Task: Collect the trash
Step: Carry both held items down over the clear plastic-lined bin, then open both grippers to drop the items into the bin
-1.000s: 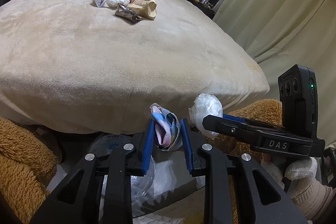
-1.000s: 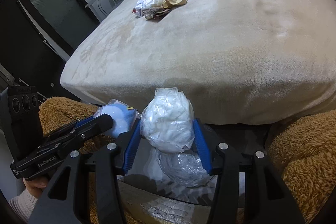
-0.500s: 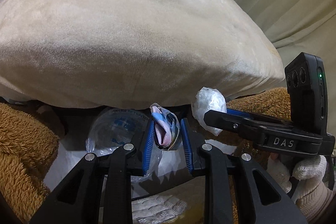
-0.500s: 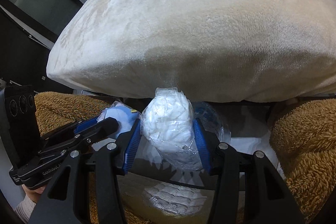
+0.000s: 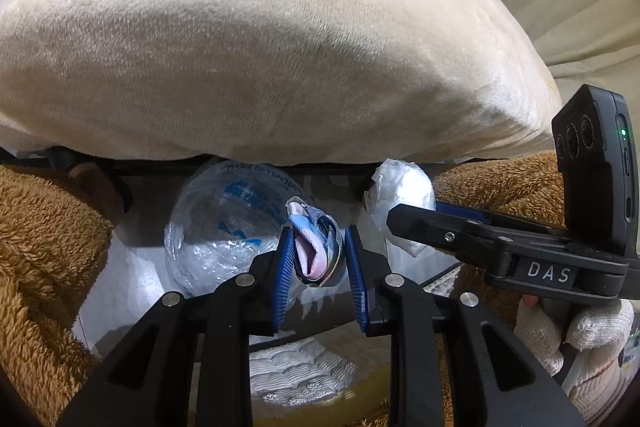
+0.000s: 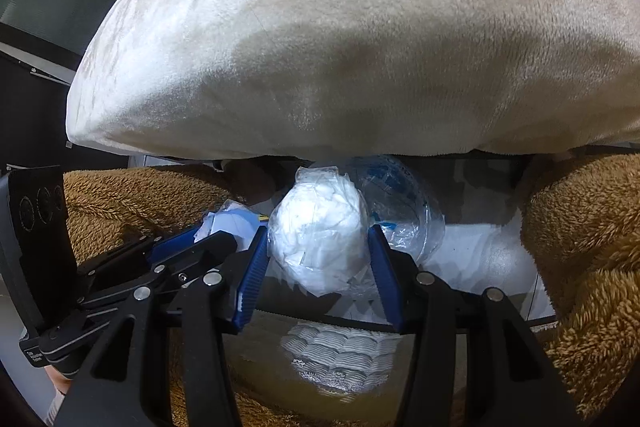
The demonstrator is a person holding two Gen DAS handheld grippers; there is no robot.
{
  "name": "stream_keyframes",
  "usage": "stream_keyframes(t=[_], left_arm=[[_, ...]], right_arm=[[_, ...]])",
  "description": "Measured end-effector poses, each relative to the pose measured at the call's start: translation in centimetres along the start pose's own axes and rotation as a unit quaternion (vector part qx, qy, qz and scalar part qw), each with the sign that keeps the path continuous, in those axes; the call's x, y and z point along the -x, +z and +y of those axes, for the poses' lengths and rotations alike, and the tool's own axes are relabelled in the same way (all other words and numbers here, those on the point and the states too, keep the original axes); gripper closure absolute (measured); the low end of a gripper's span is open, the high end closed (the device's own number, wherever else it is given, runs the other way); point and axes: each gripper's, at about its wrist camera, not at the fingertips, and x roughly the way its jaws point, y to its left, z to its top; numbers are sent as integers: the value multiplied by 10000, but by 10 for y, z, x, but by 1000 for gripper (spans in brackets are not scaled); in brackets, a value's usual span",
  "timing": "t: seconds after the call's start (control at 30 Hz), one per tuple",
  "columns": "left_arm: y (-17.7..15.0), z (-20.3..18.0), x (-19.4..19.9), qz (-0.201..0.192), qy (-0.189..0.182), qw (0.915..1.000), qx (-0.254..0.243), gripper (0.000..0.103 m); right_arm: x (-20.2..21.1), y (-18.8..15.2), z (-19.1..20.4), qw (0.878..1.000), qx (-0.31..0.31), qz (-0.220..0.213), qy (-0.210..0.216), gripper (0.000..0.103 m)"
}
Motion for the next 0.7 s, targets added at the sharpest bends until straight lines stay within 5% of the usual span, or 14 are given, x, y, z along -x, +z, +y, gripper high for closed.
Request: stream_keyframes(t=[0.5,0.6,0.7], left_arm=[[0,2,-9,180,233,9996,44,78],[2,4,-10,169,260,9995,112,74],[2,5,-8,110,304,9994,121,61]], right_arm=[[-8,1,-5,9999,-80,111,-22,52],[-7,2,-8,9999,-133,89,36,52],[-6,2,-10,9996,-253,48,87,40]])
